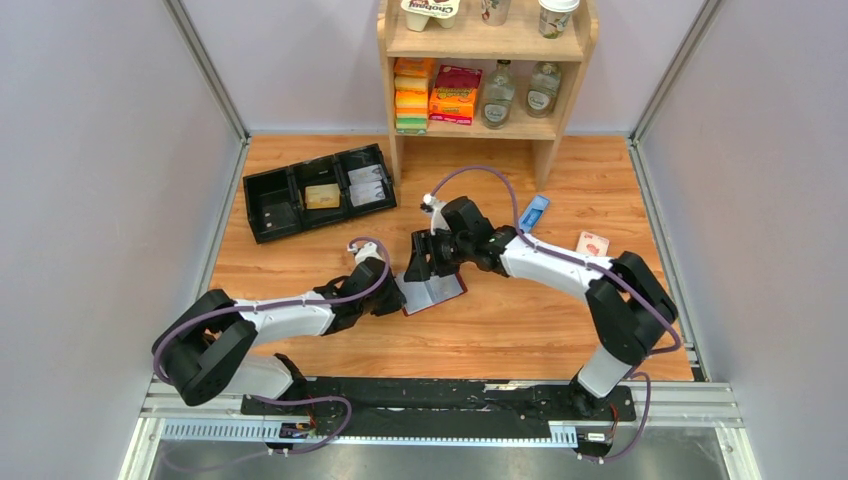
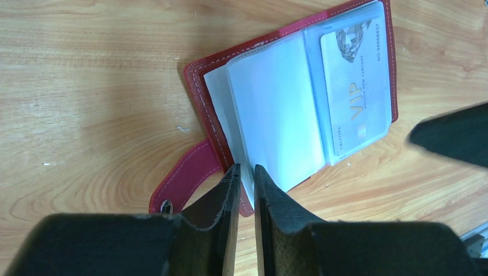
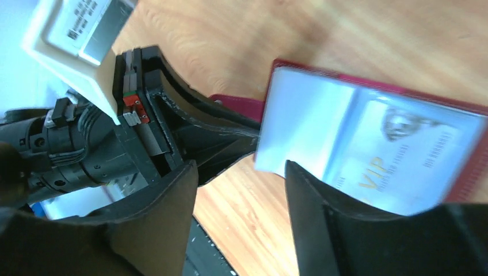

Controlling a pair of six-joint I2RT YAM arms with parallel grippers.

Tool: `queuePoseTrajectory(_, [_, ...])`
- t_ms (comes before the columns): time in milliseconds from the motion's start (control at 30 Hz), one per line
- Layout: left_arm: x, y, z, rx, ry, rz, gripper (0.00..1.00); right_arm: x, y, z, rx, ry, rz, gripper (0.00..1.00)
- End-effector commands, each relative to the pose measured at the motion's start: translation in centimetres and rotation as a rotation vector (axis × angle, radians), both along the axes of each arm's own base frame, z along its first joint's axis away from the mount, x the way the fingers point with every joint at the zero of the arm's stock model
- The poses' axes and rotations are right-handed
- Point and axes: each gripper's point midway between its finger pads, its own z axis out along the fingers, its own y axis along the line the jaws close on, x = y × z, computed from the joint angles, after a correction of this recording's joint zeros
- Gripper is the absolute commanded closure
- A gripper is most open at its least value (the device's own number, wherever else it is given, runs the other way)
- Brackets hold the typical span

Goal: Take the credit cards out of the card holder
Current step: Remove the credit card from the card holder.

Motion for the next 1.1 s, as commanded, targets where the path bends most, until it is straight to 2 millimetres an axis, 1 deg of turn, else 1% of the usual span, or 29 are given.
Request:
queuePoseTrajectory(0, [-0.8,1.1,-1.1,0.031,0.035,0.023,0.77,4.0,-3.2,2.7,-0.135,-0.219,-0.19,0.34])
queuePoseTrajectory(67, [-0.9,1.1,-1.2,0.029,0.038,0.022,0.77,4.7,-4.5,2.1,-0.201,-0.241,-0.237,0.28])
queuePoseTrajectory(133, [-0.8,1.0,-1.1,0.028,0.037,0.022,0.77,4.8,-5.1,1.0,-0.255,-0.233,-0.239,0.26])
queuePoseTrajectory(267, [-0.6,1.3,-0.3,0.024,0.013,0.035,0.76,4.8,-5.9,-1.2,-0.314,-0.205,-0.244,0.28])
queuePoseTrajectory(300, [-0.5,1.5,0.4,0.02,-0.004,0.045,0.74,4.7,-6.0,-1.5,-0.32,-0.203,-0.242,0.29])
queuePoseTrajectory(400, [-0.5,2.5,1.5,0.031,-0.031,0.071,0.68,4.7,-6.5,-2.6,-0.337,-0.175,-0.238,0.37])
queuePoseTrajectory(433, [-0.4,2.8,2.4,0.026,-0.052,0.083,0.66,4.7,-6.6,-2.7,-0.337,-0.17,-0.238,0.39])
queuePoseTrajectory(467, [-0.4,2.9,2.8,0.024,-0.059,0.085,0.62,4.8,-6.7,-3.0,-0.338,-0.162,-0.239,0.41])
queuePoseTrajectory(567, [-0.2,3.1,5.3,0.003,-0.106,0.079,0.59,4.5,-6.3,-3.3,-0.325,-0.147,-0.214,0.45])
queuePoseTrajectory(667, [0.3,2.1,7.7,-0.034,-0.146,0.051,0.55,4.2,-5.9,-3.7,-0.311,-0.13,-0.197,0.48])
queuePoseTrajectory(733, [0.8,0.7,8.8,-0.071,-0.165,0.016,0.55,4.2,-5.7,-3.9,-0.307,-0.126,-0.19,0.48])
queuePoseTrajectory(767, [0.9,0.1,9.0,-0.084,-0.16,-0.003,0.55,4.2,-5.7,-4.2,-0.309,-0.121,-0.188,0.48])
queuePoseTrajectory(800, [1.3,-0.7,9.1,-0.096,-0.161,-0.014,0.54,4.2,-5.8,-4.4,-0.315,-0.117,-0.186,0.48])
queuePoseTrajectory(900, [1.7,-2.5,8.4,-0.123,-0.13,-0.059,0.55,4.2,-5.7,-4.9,-0.319,-0.106,-0.181,0.48])
queuePoseTrajectory(933, [1.9,-2.9,7.5,-0.113,-0.107,-0.061,0.55,4.1,-5.7,-5.0,-0.32,-0.102,-0.177,0.49])
queuePoseTrajectory(967, [2.2,-3.4,7.4,-0.127,-0.104,-0.069,0.55,4.1,-5.7,-5.1,-0.32,-0.1,-0.173,0.48])
queuePoseTrajectory(1033, [2.4,-3.7,6.1,-0.12,-0.071,-0.073,0.56,4.0,-5.6,-5.4,-0.322,-0.095,-0.168,0.49])
queuePoseTrajectory(1067, [2.4,-3.7,5.0,-0.117,-0.042,-0.075,0.58,4.0,-5.6,-5.5,-0.322,-0.093,-0.166,0.48])
